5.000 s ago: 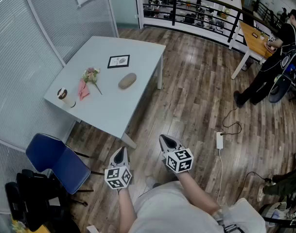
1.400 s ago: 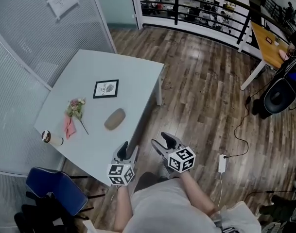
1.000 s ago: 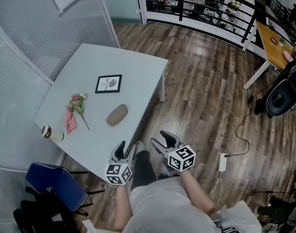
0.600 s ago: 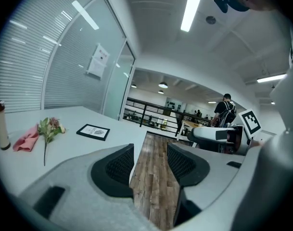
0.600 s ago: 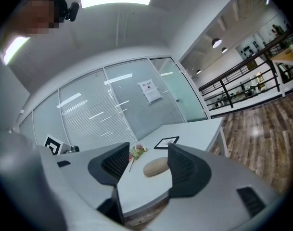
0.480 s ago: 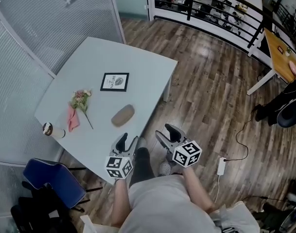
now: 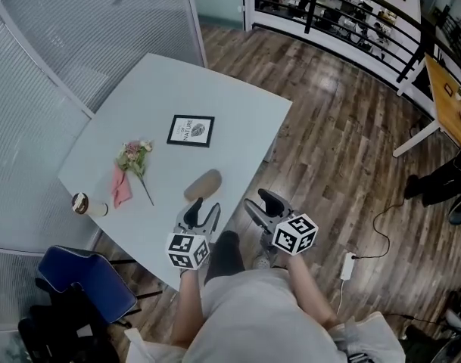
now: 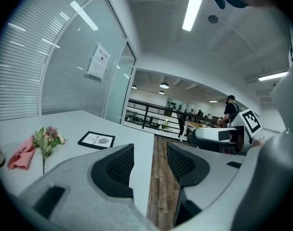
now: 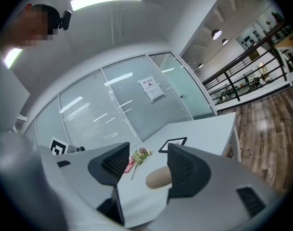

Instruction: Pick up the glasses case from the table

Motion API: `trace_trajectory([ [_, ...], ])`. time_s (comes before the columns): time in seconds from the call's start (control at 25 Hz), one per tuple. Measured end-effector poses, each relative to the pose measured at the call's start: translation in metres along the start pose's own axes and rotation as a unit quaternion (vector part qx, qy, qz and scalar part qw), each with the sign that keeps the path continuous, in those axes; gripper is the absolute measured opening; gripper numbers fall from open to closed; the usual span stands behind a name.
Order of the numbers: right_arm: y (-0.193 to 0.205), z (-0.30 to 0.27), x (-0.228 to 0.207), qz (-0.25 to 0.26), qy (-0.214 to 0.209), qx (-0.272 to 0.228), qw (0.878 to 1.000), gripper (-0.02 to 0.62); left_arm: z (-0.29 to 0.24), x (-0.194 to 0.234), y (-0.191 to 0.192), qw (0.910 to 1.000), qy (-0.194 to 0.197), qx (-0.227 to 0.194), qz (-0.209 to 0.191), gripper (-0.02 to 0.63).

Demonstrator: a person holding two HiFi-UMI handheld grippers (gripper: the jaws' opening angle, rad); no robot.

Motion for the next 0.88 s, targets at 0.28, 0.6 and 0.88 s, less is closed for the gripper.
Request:
trace_trajectory([
  [0.28, 0.004, -0.031, -0.009, -0.002, -0.022, 0.031, 0.999, 0.241, -0.023, 0.015, -0.006, 0.9997, 0.000, 0.011, -0.022, 0.202],
  [0.6, 0.025, -0.070, -0.025, -0.026, -0.036, 0.082, 0.996, 0.239, -0.055, 0.051, 0.015, 0.9975, -0.006, 0.057, -0.041, 0.202],
  [0.88, 0.036, -0.095, -0.040, -0.055, -0.050, 0.118, 0.990, 0.233, -0.090, 0.066, 0.047, 0.9914, 0.016, 0.102, -0.080, 0.202],
])
Point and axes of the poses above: the fingertips, and each gripper's own axes: z backward along the fingers, x to its left, y out of its underside, the point moved 3 cm from there along z, backward along the fingers, and after that the axes turned 14 degrees about -y, right-handed, at the moved point
